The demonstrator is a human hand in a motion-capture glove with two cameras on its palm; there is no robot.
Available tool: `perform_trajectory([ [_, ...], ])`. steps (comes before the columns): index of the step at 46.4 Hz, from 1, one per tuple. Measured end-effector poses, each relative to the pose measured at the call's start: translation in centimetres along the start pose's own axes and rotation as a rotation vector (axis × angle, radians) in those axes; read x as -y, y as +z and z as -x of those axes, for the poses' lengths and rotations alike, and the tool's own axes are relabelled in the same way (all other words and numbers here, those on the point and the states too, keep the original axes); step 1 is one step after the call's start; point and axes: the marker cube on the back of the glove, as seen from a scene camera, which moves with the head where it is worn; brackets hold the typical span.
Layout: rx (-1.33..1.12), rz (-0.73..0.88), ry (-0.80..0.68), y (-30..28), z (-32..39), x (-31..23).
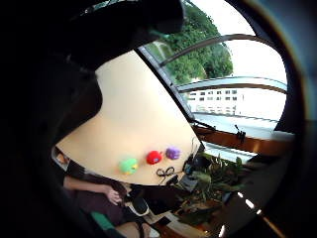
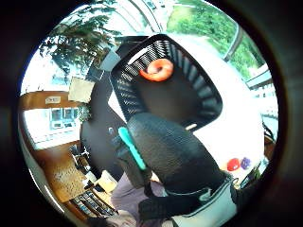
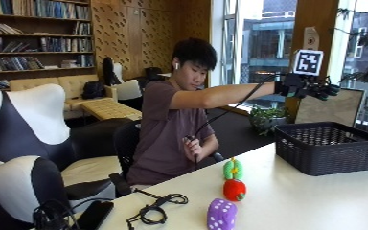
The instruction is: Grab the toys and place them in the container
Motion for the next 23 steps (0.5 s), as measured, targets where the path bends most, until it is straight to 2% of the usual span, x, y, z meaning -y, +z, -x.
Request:
perform_trajectory([
  [7, -0.042, 0.017, 0.268, 0.2, -12.0, -6.0],
  [14, -0.068, 0.033, 0.296, 2.5, -22.6, -12.8],
  [23, 0.060, 0.076, 0.403, 7.9, -32.5, -18.7],
])
